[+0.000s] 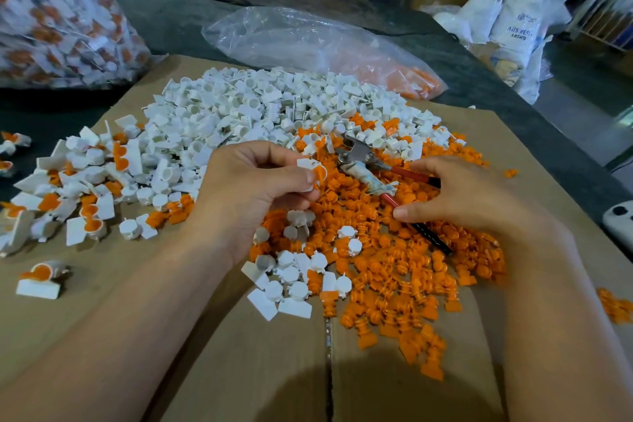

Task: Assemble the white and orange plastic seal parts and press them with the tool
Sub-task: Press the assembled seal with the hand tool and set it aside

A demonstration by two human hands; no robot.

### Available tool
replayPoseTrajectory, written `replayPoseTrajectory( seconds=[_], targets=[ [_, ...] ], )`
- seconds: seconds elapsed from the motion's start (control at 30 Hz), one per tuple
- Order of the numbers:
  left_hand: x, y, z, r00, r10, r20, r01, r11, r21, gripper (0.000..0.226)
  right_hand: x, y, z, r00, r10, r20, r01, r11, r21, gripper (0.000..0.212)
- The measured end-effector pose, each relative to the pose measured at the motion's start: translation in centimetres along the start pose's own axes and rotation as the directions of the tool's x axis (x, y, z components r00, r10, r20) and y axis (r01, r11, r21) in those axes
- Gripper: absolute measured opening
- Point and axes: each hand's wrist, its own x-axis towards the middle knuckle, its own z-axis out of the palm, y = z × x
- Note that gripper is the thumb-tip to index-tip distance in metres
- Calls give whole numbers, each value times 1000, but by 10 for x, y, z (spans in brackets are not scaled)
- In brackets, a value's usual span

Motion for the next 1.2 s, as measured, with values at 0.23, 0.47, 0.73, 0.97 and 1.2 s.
replayPoseTrajectory(
  seconds=[0.23,0.47,0.73,0.97,1.2],
  targets=[
    [0,-1,0,1000,19,18,-19,1000,-3,15,6,-9,12,999,20,41,-14,989,-145,104],
    [1,-2,-1,1000,25,17,-25,1000,-12,16,13,-12,22,995,39,-97,-51,991,-127,95],
    [2,-2,-3,1000,26,0,-26,998,-50,16,8,-19,16,964,-18,-264,9,999,-34,65],
    [6,-3,-2,997,70,-41,-75,988,-136,14,-9,-29,2,901,-73,-427,153,976,156,36],
    [8,-9,1,982,160,-102,-178,965,-195,15,-13,-40,6,818,-228,-527,262,965,-11,9]
  ],
)
